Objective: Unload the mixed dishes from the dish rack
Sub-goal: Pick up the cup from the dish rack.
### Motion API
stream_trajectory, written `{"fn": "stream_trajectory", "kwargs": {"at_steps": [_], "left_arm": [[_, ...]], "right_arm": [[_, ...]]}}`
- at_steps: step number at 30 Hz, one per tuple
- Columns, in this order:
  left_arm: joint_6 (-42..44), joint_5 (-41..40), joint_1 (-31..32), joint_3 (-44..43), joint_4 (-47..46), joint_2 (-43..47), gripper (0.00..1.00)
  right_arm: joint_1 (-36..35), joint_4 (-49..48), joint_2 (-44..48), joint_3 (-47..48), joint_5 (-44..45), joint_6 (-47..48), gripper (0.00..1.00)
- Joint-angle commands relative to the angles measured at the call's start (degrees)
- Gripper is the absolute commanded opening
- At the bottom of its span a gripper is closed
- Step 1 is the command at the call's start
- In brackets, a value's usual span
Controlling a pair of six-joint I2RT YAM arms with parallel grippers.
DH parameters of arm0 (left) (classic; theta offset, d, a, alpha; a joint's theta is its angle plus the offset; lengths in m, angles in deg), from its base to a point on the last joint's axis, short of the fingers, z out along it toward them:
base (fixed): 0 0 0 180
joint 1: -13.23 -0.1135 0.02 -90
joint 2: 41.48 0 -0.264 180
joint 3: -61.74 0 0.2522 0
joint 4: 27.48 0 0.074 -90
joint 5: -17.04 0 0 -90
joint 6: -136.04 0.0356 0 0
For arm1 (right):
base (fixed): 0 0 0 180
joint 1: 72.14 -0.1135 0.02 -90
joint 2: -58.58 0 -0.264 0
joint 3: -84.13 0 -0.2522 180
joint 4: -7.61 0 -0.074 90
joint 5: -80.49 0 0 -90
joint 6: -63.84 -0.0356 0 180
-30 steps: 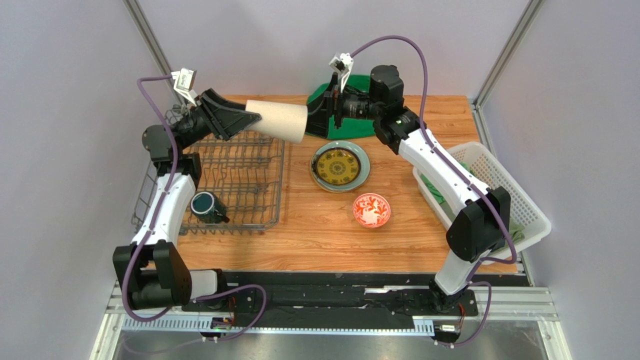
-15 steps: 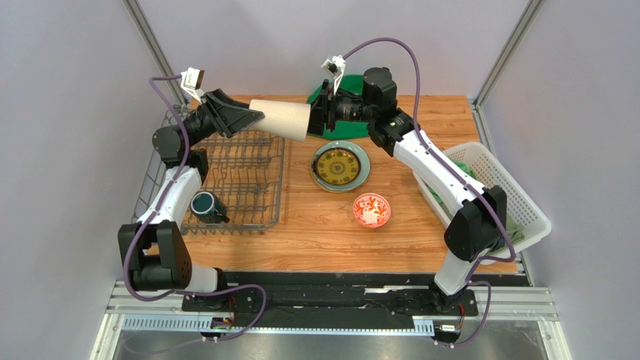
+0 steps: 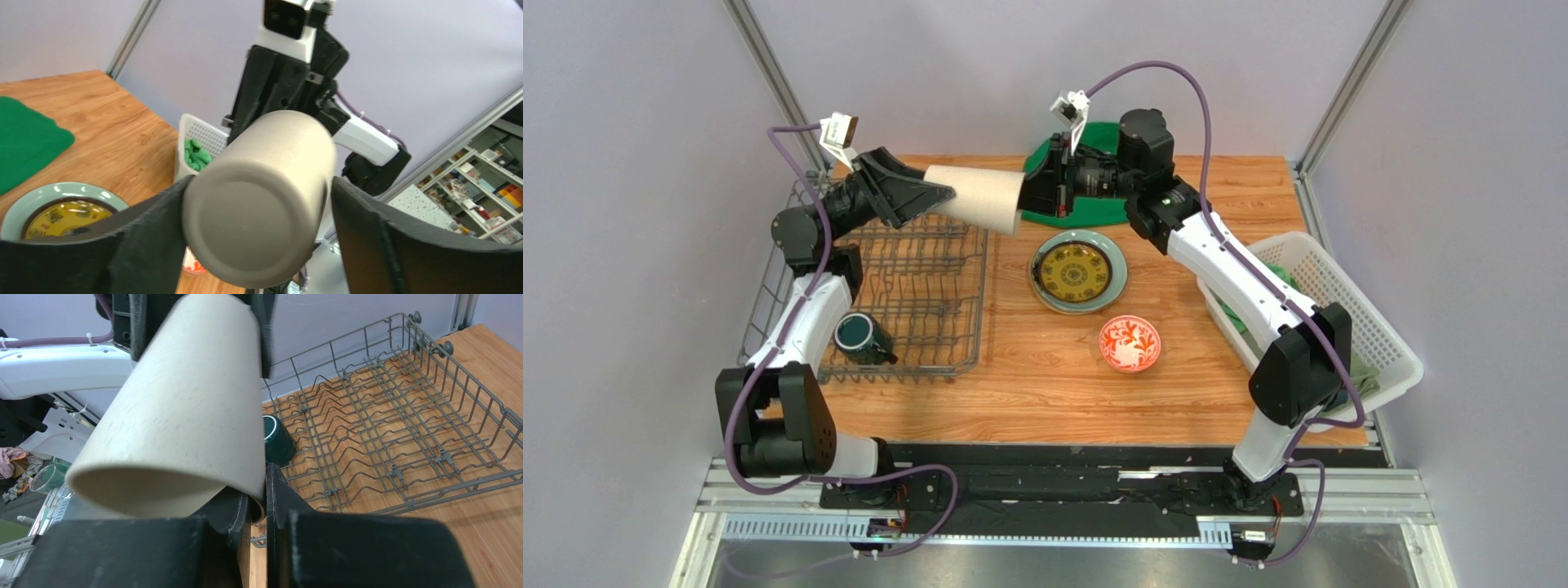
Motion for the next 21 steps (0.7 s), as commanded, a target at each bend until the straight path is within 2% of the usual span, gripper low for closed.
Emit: {"fn": "stream_trajectory", "kwargs": {"at_steps": [1,6,16,19,21], "left_arm": [[6.9,1.96,0.35,-1.37,2.64,2.36,0.9],[7.61,2.66,-1.14,-1.81,3.18,2.71,0.91],[6.2,6.43,-8.87,-1.11,-1.48,1.84,0.93],[7.95,8.45,-10.37,-0.32,-1.92,0.78,0.93],[10.49,10.29,-11.08,0.04,-1.04,0.34,0.93]], "right_arm": [[-1.28,-0.52,4.36,-0.81,2.11,2.77,0.0],[-0.58,-0.52,6.03,-3.45,2.81,3.47,0.0],[4.08,4.14,7.44,-7.4,2.73,4.71,0.0],[5.83,5.28,8.49,-8.29,2.81,5.49,0.0],[6.89,9.57,8.85,-7.68,4.91,8.38,0.0]]}}
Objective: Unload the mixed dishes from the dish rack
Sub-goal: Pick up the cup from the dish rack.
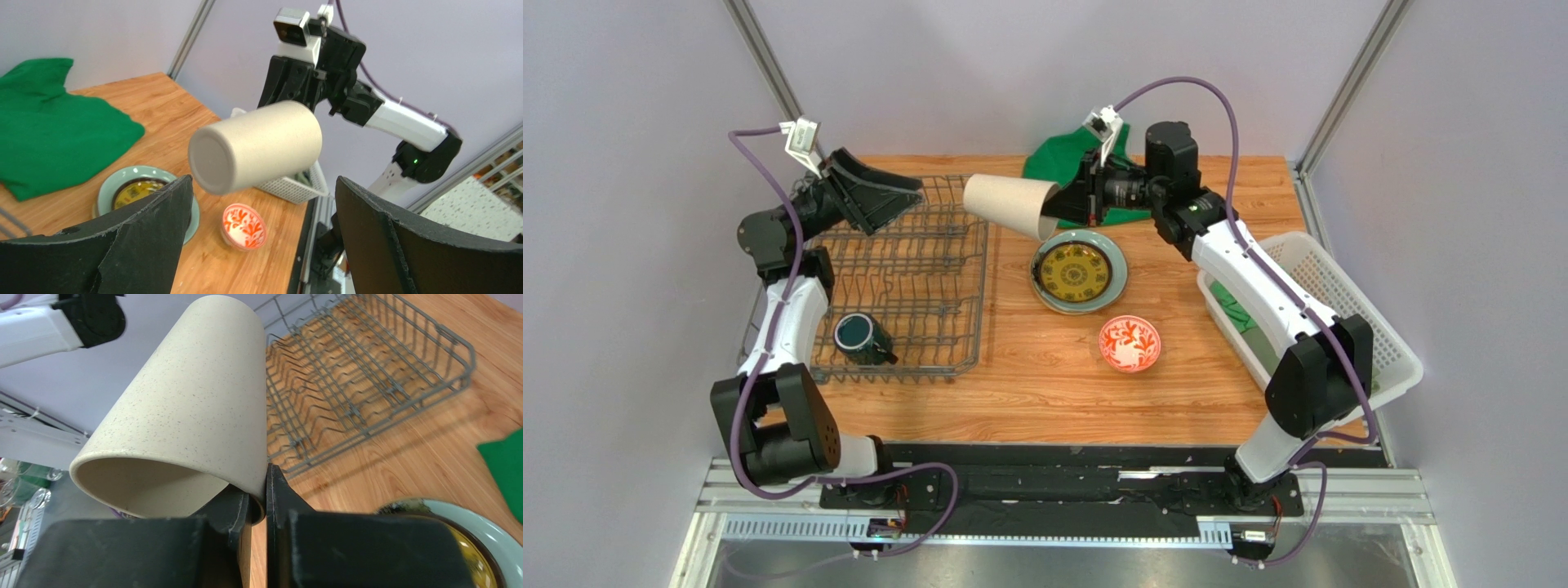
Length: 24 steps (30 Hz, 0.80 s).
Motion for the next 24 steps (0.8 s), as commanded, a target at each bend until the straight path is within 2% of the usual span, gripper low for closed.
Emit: {"fn": "stream_trajectory", "kwargs": {"at_steps": [1,2,4,5,6,7,8,9,11,14,17,20,24], "left_arm": [[6.22,4.56,-1.98,0.26,-1.7,-0.51,0.93],[8.15,5.08,-2.25,0.52,2.57,0.27,0.93],[16.92,5.88,-3.13,0.78,9.17,1.59,0.94],[21.57,5.97,-3.22,0.44,20.69,3.68,0.94],[33.88,5.1,-3.4,-0.09,29.07,5.01,0.94],[42.36,3.96,-3.4,-1.23,39.16,6.33,0.94],[59.58,2.03,-3.31,-4.46,59.97,8.69,0.94],[66.02,-1.64,-3.05,-5.97,67.23,9.5,0.94],[72.83,-3.69,-2.96,-8.17,77.62,10.73,0.94],[83.72,-7.65,-2.96,-10.98,88.71,10.91,0.94],[89.35,-11.51,-2.96,-12.14,94.62,11.0,0.93],[93.49,-13.98,-2.96,-11.96,97.53,11.09,0.93],[96.76,-14.86,-2.96,-11.35,99.82,11.0,0.93]], "right_arm": [[2.0,6.06,3.93,1.2,3.5,5.29,0.0],[2.26,11.92,3.58,3.55,5.86,8.61,0.0],[3.4,17.22,2.52,5.85,8.07,11.18,0.0],[3.84,21.69,2.17,7.43,10.86,12.41,0.0],[4.71,23.47,1.65,8.05,12.28,13.55,0.0],[5.07,25.4,1.38,8.67,13.95,15.3,0.0],[5.42,29.16,1.12,9.98,18.14,16.36,0.0],[5.95,30.94,0.68,10.6,20.45,18.46,0.0],[6.22,35.15,-0.03,11.4,27.89,20.32,0.0],[6.66,38.85,-0.99,11.49,37.12,23.75,0.0],[7.01,42.72,-2.83,11.93,44.08,25.51,0.0],[7.62,46.15,-4.59,11.84,48.49,26.57,0.0],[10.25,49.32,-5.83,11.66,48.95,27.1,0.0]]}}
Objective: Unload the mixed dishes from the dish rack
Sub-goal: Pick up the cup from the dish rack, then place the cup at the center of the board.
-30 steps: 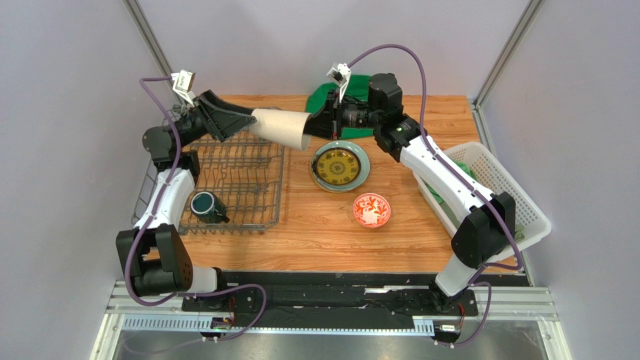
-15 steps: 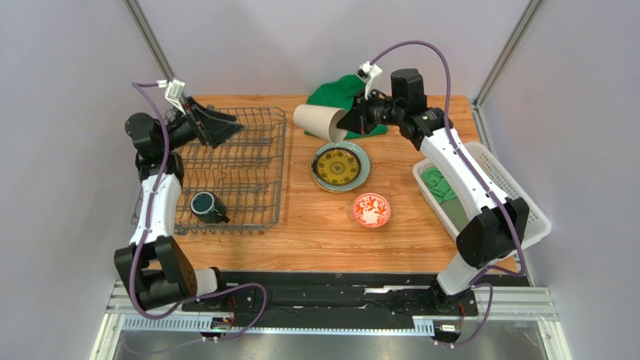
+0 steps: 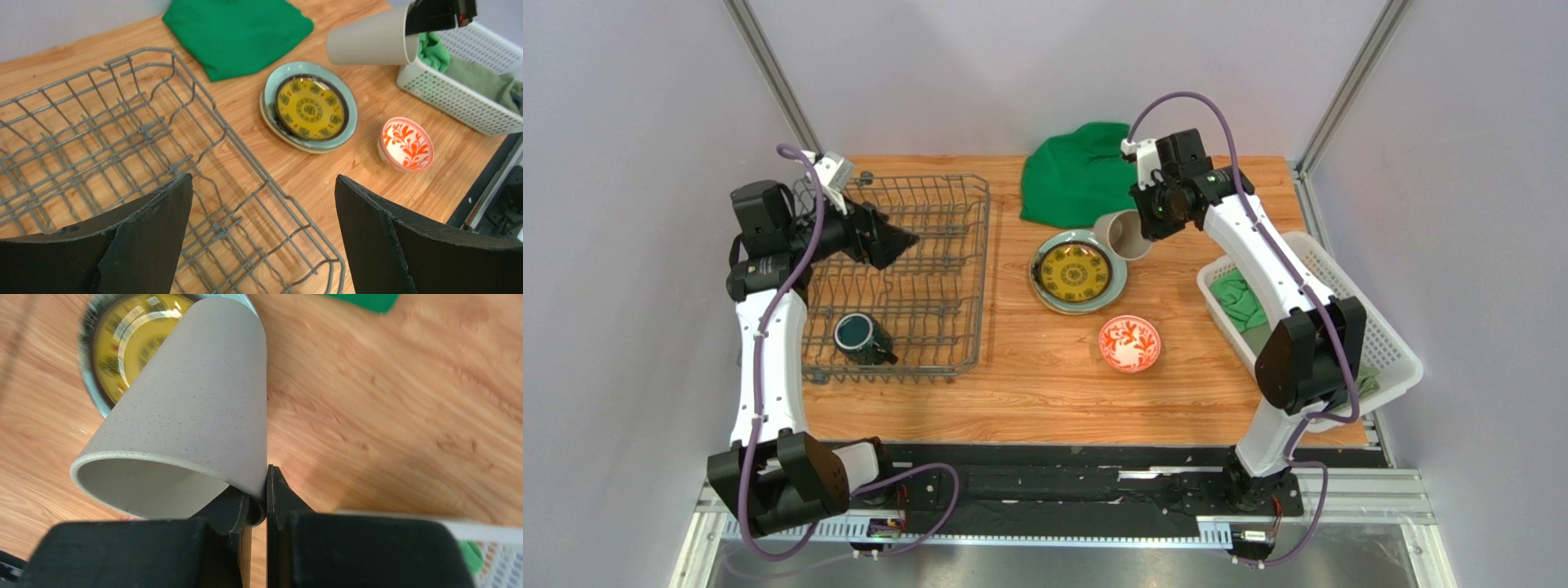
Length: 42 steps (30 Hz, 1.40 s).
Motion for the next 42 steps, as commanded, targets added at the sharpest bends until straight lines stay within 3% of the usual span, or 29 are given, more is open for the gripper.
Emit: {"fn": "stream_trajectory", "kwargs": {"at_steps": [1,13,22,32,42], "left_arm": [[9.88,-2.47,-0.07,-0.66,7.13,0.42,0.93],[14.63,-3.17,-0.07,0.13,10.38,-0.1,0.93],[15.86,-3.0,-0.16,-0.13,11.61,-0.54,0.92],[17.09,-3.0,-0.07,-0.39,12.75,-0.98,0.91],[17.35,-3.09,-0.07,-0.74,13.46,-0.99,0.91]], "right_arm": [[2.72,5.61,-0.6,2.09,7.15,2.64,0.0],[7.73,16.24,-5.61,5.78,7.96,5.98,0.0],[8.26,23.89,-11.41,10.78,2.25,7.91,0.0],[8.87,28.81,-16.07,16.67,0.39,9.05,0.0],[8.79,31.28,-16.87,16.77,0.49,10.28,0.0]]}}
